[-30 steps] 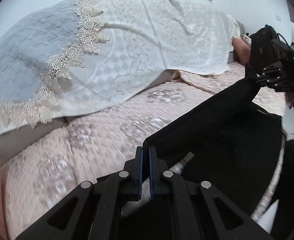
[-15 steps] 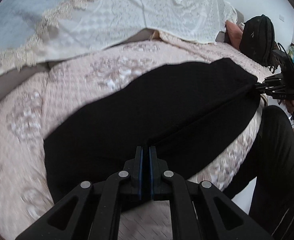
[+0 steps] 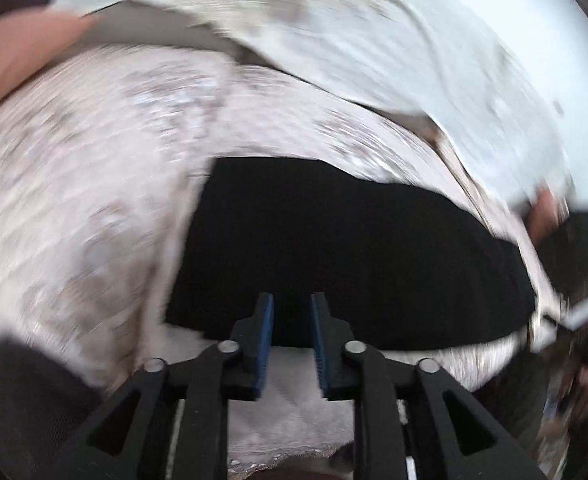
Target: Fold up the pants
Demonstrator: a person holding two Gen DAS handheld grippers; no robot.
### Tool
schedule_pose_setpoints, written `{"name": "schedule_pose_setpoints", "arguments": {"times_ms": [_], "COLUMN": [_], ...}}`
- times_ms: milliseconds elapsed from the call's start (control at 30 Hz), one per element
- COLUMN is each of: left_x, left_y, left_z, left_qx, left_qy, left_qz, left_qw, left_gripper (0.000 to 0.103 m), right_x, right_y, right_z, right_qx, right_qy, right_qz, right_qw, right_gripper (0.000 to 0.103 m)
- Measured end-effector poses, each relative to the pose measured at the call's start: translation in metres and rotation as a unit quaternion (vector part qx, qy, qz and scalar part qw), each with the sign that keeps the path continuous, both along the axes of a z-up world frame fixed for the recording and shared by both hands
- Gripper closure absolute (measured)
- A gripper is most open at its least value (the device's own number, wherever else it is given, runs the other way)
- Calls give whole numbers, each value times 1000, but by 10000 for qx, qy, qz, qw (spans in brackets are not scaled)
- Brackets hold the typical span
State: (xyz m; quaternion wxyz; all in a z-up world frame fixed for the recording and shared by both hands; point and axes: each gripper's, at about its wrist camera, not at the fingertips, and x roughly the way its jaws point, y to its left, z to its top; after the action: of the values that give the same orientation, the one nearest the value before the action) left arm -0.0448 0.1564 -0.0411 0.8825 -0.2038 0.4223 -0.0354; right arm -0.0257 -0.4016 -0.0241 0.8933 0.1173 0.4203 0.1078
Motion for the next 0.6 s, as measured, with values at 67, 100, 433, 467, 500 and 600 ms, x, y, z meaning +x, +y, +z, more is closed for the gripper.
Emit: {"name": "schedule_pose_setpoints", "arguments": {"times_ms": [67, 100, 433, 467, 500, 600], "left_x": [-3, -3, -6, -2, 1, 11], "left_y": [9, 11, 8, 9, 9, 8], "left_z": [-3, -4, -18, -18, -17, -17], "left_qx": [-269, -375, -437, -384, -341, -133], "left_qy": [-24, -12, 196, 201, 219, 311], "left_qz": [277, 368, 1045, 1105, 1161, 1268], "left_qw": [9993, 9986, 9934, 9929, 9924, 9914], "left_gripper": [72, 68, 63, 63, 63, 63], "right_x": [6, 8, 15, 16, 17, 20], "right_y": [-3, -6, -25, -29, -33, -43], "right_z": [-1, -4, -4, -5, -6, -9], "right_qx": [116, 200, 369, 386, 380, 425], "right_qy": [10, 36, -56, -39, -8, -2], "right_qz": [-244, -416, -1389, -1479, -1568, -1736], "right_qw": [9996, 9989, 9896, 9882, 9869, 9839], "right_gripper": [61, 61, 61, 61, 61, 61]}}
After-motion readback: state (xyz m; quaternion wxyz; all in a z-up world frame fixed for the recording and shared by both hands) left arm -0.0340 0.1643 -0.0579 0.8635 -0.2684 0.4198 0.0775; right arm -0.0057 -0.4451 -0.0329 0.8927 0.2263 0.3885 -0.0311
